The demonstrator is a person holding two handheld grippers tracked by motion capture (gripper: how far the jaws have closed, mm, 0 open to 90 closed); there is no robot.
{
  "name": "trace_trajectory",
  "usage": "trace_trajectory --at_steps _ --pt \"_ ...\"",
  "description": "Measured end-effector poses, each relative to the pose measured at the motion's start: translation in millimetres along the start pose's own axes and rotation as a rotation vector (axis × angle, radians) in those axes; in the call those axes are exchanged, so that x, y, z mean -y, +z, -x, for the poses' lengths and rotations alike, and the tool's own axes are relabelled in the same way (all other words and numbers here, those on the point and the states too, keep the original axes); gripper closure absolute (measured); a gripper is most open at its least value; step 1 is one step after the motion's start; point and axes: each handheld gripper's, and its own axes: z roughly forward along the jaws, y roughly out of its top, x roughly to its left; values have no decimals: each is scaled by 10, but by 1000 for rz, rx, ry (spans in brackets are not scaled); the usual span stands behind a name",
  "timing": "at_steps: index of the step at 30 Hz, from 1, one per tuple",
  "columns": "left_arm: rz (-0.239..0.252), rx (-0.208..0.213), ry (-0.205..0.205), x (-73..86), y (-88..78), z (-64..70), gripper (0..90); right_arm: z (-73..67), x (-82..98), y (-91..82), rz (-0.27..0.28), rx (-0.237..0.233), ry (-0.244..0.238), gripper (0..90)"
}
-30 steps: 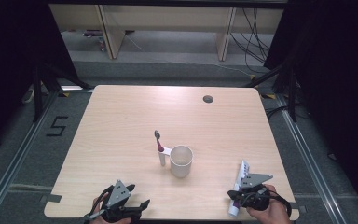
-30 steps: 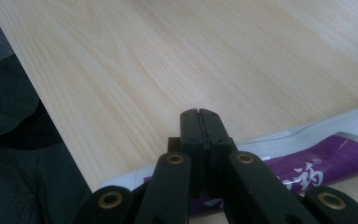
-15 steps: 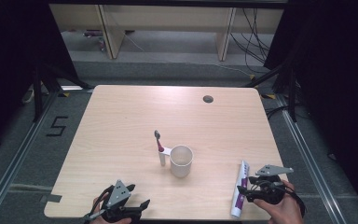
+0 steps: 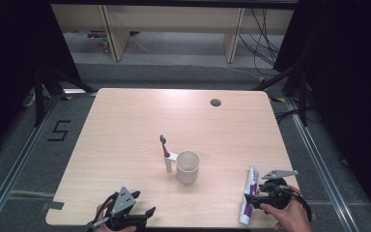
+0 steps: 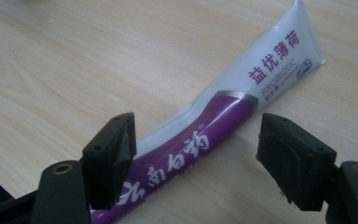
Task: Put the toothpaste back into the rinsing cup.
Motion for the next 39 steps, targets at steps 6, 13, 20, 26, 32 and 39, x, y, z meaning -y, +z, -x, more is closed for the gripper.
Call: trace_trajectory --at_steps 6,13,20,26,32,39 --pt "2 2 2 -1 5 -2 243 -29 -49 79 -44 7 -15 260" --pt "11 4 -14 2 14 19 243 -46 -123 124 -72 53 -20 266" --pt "13 6 -13 -1 13 20 243 -28 -194 209 -107 39 -40 347" --pt "13 5 -14 -2 13 16 243 -52 -267 232 -164 41 -85 462" --pt "7 5 -4 -5 12 14 243 -51 -359 233 -234 34 -135 574" --pt "-4 7 13 -4 3 2 243 -13 -484 268 -322 -19 -164 598"
